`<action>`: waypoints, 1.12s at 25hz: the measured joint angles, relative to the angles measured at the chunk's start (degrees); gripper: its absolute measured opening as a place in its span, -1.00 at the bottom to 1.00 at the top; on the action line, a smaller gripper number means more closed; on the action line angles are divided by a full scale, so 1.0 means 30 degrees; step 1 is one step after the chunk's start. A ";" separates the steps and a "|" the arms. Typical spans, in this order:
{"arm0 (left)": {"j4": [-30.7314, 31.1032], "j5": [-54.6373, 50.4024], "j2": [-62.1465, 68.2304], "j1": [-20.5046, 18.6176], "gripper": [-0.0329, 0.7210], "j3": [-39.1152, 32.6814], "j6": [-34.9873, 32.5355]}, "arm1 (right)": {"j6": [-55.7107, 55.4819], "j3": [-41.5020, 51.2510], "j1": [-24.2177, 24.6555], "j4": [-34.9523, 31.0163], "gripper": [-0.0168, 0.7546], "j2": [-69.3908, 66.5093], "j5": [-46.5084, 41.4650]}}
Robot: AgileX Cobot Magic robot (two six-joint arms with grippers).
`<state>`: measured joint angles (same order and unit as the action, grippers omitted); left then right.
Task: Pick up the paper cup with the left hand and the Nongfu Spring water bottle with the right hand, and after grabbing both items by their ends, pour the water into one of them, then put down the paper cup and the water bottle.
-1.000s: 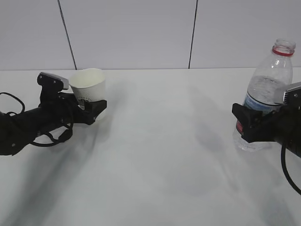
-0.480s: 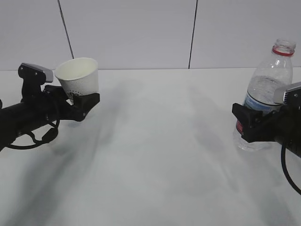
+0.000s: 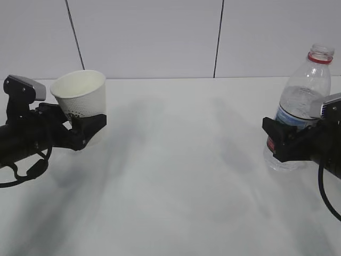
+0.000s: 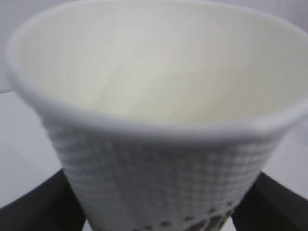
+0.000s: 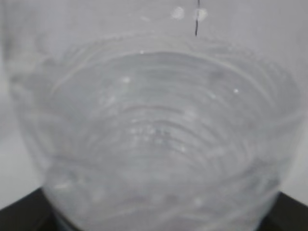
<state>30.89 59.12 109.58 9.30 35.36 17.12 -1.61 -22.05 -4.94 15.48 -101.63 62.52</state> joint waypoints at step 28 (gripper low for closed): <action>0.7244 0.1798 -0.3470 0.0490 0.69 -0.3314 0.2330 | -0.0146 0.2987 0.0000 0.1215 0.39 0.3010 -0.0094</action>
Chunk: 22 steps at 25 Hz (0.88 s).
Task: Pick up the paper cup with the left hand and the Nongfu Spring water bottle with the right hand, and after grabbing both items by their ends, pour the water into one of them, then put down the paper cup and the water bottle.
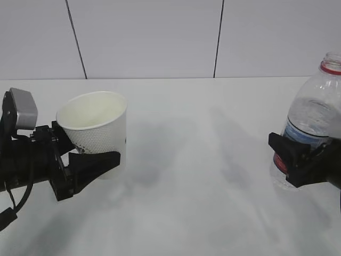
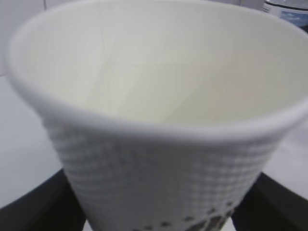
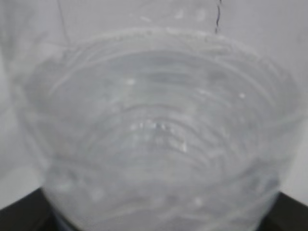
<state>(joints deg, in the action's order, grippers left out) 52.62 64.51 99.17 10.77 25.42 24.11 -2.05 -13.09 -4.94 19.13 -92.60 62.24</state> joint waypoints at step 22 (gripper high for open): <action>0.3815 0.0240 0.0000 0.0000 0.67 0.0000 -0.0662 | -0.0047 0.0000 0.0000 0.0380 0.39 0.0000 0.0000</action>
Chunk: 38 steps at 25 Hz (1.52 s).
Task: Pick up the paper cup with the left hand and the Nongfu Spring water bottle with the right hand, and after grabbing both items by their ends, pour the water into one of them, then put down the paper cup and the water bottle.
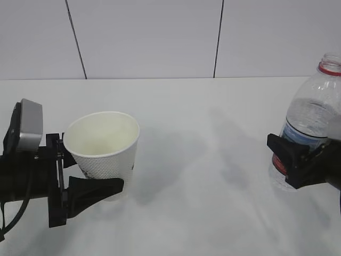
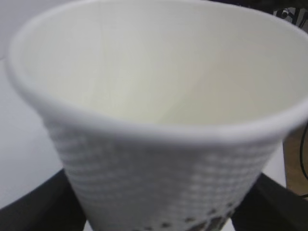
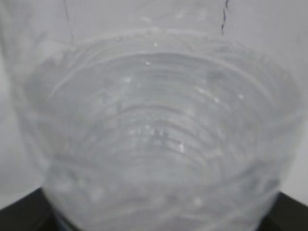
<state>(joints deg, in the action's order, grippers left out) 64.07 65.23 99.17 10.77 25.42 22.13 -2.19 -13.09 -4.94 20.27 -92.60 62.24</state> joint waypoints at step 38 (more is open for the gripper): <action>-0.5748 -0.0155 0.1342 0.8705 0.67 0.0791 -0.1900 | -0.0041 0.0000 0.0000 0.0011 0.39 0.0034 0.0000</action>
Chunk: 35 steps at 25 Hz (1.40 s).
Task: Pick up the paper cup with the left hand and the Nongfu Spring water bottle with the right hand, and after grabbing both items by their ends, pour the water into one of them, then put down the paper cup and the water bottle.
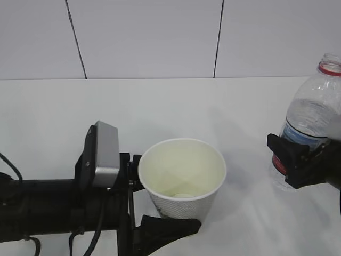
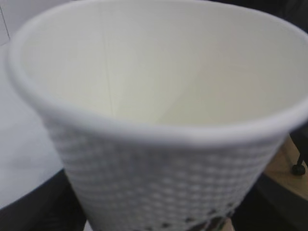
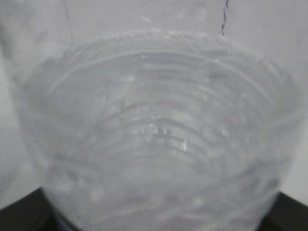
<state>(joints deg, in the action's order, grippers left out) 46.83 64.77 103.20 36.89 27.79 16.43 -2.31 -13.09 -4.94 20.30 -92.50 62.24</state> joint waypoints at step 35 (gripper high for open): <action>-0.0626 -0.1419 0.1413 0.2442 0.65 0.2773 0.1296 | 0.0000 0.0000 0.0000 0.0112 0.39 0.0000 -0.0013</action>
<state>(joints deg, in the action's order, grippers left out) 44.95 60.51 107.44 44.21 36.11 20.31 -2.31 -13.09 -4.94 20.63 -92.50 62.20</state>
